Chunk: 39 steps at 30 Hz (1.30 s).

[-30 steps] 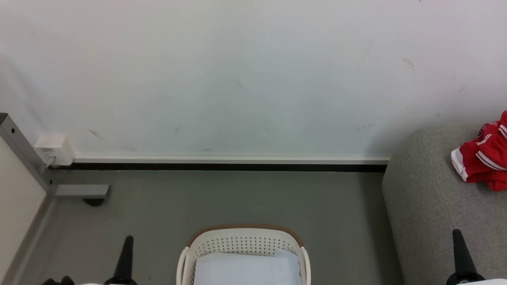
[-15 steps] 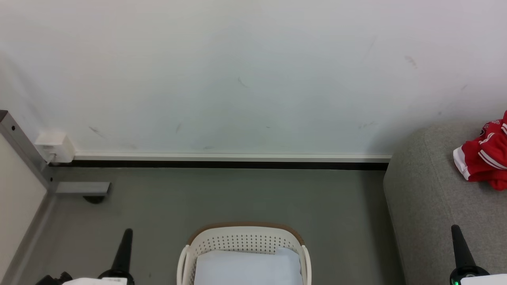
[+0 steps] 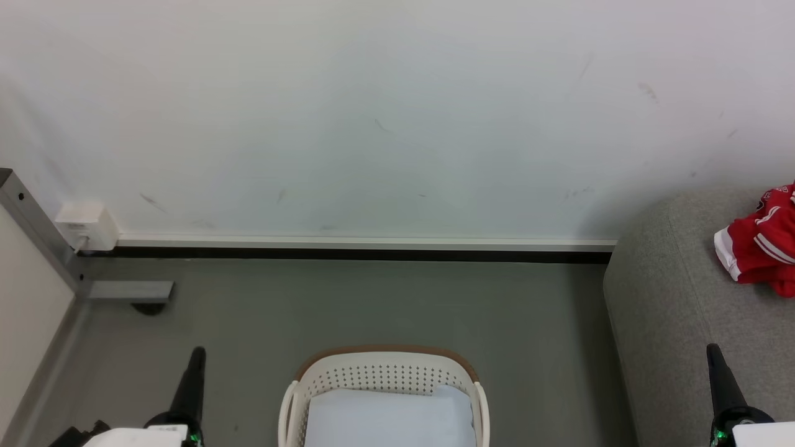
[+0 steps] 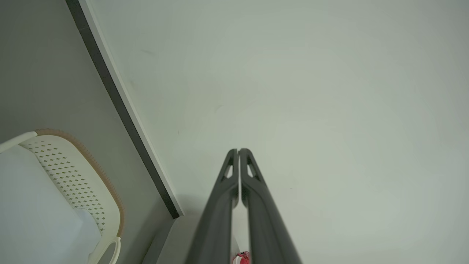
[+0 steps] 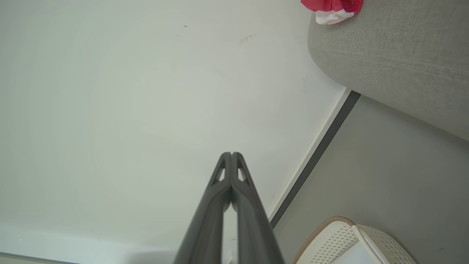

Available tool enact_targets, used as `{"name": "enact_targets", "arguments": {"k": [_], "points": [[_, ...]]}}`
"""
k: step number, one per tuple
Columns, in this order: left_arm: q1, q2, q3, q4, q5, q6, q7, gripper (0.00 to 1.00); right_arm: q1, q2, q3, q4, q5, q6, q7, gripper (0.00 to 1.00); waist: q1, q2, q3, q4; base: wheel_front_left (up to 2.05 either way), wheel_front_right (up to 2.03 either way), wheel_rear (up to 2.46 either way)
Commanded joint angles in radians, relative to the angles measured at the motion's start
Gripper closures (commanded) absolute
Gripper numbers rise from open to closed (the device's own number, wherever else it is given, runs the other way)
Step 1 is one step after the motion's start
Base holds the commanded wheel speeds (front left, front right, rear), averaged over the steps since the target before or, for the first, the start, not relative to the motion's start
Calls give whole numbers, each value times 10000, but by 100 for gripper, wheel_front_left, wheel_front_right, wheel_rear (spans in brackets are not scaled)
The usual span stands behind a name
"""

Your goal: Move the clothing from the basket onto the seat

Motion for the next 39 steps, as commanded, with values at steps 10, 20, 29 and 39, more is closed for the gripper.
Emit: {"name": "enact_targets", "arguments": {"k": [10, 20, 29, 39], "points": [[-241, 84, 113, -72, -947, -53, 259, 100, -322, -95, -67, 45, 895, -18, 251, 100, -1, 0, 61, 25, 0, 0, 0], [-337, 87, 164, -89, -1619, -58, 445, 100, -430, -96, -89, 88, 1590, -19, 440, 100, -1, 0, 121, 50, 0, 0, 0], [-401, 88, 194, -92, -2055, -52, 564, 100, -523, -97, -98, 116, 2026, -21, 555, 100, -1, 0, 165, 67, 0, 0, 0], [-399, 87, 191, -93, -2056, -53, 562, 100, -521, -96, -96, 116, 2027, -21, 554, 100, -1, 0, 165, 67, 0, 0, 0]]}}
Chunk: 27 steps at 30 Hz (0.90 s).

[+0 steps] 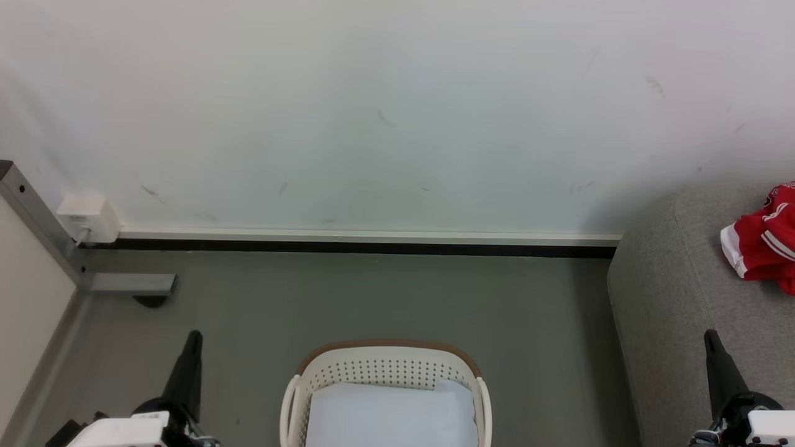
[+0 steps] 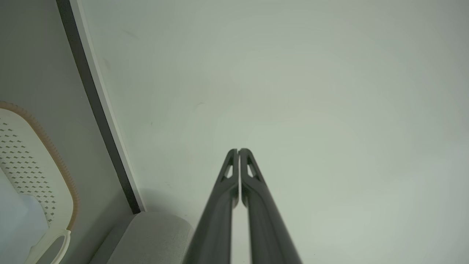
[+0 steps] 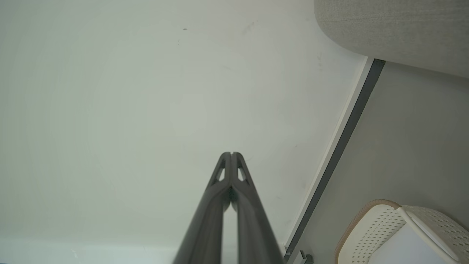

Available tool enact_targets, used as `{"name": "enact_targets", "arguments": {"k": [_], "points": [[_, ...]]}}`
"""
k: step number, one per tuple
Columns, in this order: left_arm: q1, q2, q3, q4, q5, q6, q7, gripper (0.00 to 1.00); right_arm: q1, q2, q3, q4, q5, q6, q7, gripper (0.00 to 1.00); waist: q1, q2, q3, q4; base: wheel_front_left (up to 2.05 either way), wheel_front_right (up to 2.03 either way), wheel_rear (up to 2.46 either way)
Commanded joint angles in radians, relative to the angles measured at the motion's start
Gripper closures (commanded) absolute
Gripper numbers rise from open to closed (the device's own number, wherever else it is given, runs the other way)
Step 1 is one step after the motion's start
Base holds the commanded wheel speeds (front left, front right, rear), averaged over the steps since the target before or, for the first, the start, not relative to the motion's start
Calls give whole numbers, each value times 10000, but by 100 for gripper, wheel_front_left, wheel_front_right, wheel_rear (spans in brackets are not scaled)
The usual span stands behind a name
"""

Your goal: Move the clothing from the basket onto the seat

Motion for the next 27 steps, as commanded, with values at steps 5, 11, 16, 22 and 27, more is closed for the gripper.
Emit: {"name": "enact_targets", "arguments": {"k": [5, 11, 16, 22, 27], "points": [[-80, 69, 26, -26, -134, -39, 38, 100, -139, -76, -36, 32, 19, -21, 30, 100, 0, 0, -1, 0, 0, 0, 0], [-80, 69, 25, -26, -134, -39, 37, 100, -139, -77, -36, 32, 19, -21, 30, 100, 0, 0, -1, 0, 0, 0, 0], [-80, 69, 25, -27, -134, -39, 37, 100, -138, -77, -36, 32, 20, -21, 30, 100, 0, 0, -1, 0, 0, 0, 0], [-80, 69, 24, -26, -135, -39, 38, 100, -138, -77, -36, 32, 20, -21, 30, 100, 0, 0, -1, 0, 0, 0, 0], [-79, 69, 24, -26, -135, -39, 36, 100, -138, -77, -35, 32, 20, -21, 29, 100, 0, 0, -1, 0, 0, 0, 0]]}}
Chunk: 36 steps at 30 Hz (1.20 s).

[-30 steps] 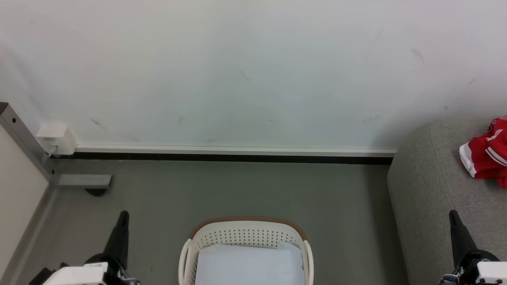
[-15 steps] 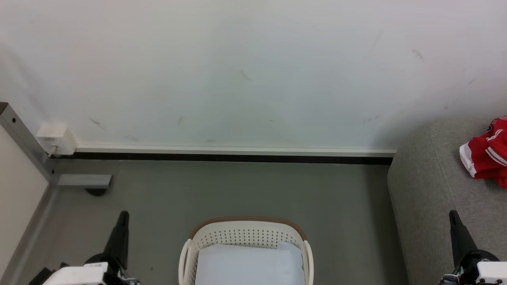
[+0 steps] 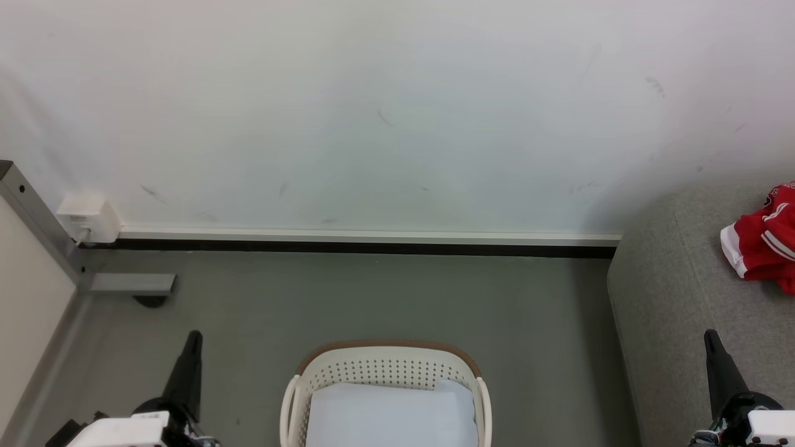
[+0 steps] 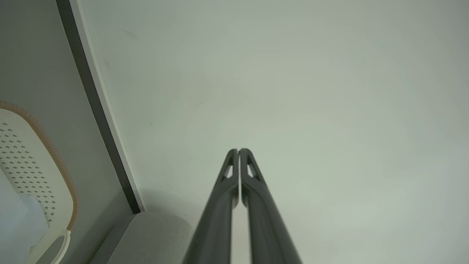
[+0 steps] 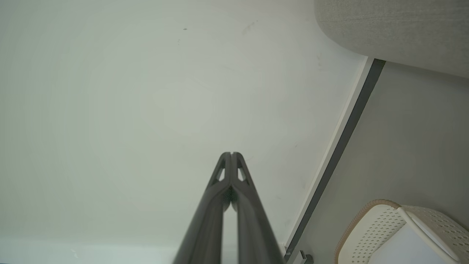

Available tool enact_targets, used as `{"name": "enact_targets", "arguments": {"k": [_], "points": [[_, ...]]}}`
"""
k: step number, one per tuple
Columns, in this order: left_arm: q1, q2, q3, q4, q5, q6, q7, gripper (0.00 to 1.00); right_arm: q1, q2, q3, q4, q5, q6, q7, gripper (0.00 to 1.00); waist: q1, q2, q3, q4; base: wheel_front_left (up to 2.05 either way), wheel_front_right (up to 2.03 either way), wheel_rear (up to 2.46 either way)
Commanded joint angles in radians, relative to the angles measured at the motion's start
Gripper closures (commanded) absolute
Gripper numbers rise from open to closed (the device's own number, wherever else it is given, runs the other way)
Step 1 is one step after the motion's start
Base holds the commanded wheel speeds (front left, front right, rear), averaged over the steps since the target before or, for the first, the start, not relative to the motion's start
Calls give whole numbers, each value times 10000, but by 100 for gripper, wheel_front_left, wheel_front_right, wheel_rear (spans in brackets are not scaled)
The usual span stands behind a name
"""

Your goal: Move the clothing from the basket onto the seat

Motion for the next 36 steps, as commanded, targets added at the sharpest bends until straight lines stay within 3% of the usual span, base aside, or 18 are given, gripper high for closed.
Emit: {"name": "enact_targets", "arguments": {"k": [1, 36], "points": [[-77, 69, 24, -24, -135, -39, 39, 100, -137, -77, -35, 32, 20, -21, 29, 100, 0, 0, 0, 0, 0, 0, 0], [-76, 70, 21, -26, -137, -40, 38, 100, -137, -77, -34, 30, 21, -21, 28, 100, 0, 0, 0, 0, 0, 0, 0]]}}
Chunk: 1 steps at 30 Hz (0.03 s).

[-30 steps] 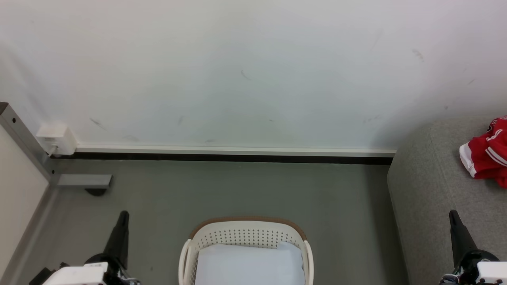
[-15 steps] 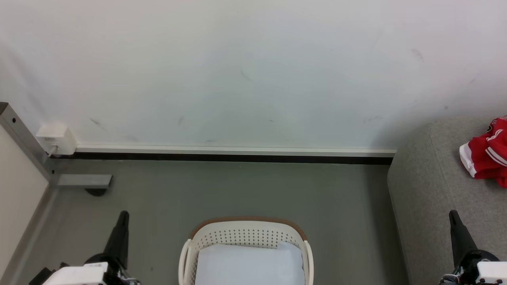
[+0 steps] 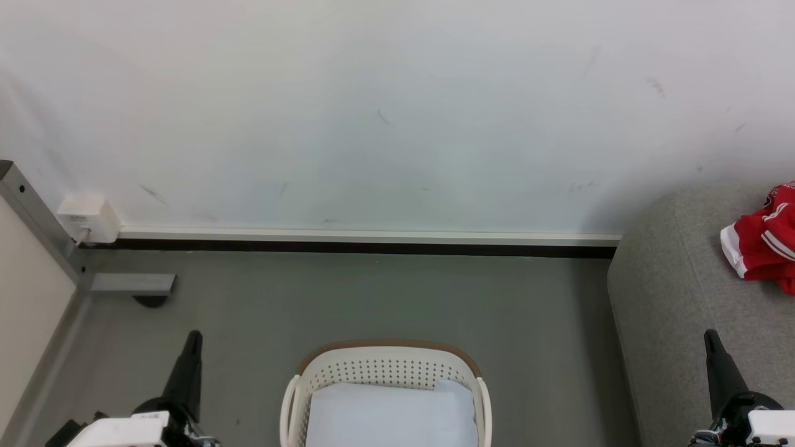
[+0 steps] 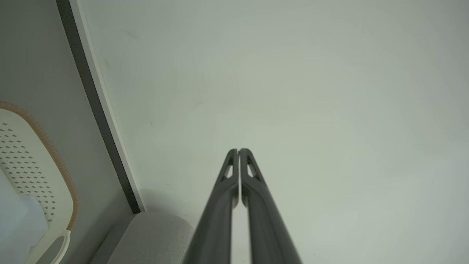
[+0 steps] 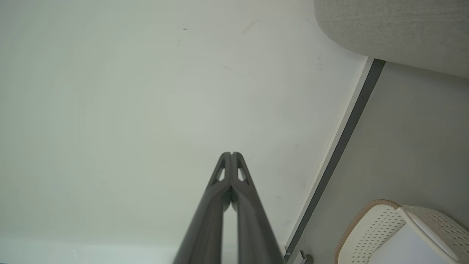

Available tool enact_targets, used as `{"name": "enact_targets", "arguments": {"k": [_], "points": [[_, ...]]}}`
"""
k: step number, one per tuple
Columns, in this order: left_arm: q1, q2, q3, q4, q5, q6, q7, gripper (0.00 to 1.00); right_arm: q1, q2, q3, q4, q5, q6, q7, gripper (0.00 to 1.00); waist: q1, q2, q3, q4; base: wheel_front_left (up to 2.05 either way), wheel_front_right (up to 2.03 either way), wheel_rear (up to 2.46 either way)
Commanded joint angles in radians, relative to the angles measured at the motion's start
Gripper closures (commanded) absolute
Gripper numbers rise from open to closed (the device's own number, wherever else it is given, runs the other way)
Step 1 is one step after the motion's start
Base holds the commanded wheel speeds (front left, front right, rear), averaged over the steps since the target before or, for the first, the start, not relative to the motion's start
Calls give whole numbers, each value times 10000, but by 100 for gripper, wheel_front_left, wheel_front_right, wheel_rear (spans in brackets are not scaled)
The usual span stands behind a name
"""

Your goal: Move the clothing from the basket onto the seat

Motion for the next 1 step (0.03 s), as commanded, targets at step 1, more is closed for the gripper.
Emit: {"name": "enact_targets", "arguments": {"k": [1], "points": [[-76, 70, 21, -26, -137, -40, 37, 100, -136, -77, -34, 28, 21, -21, 28, 100, 0, 0, 0, 0, 0, 0, 0]]}}
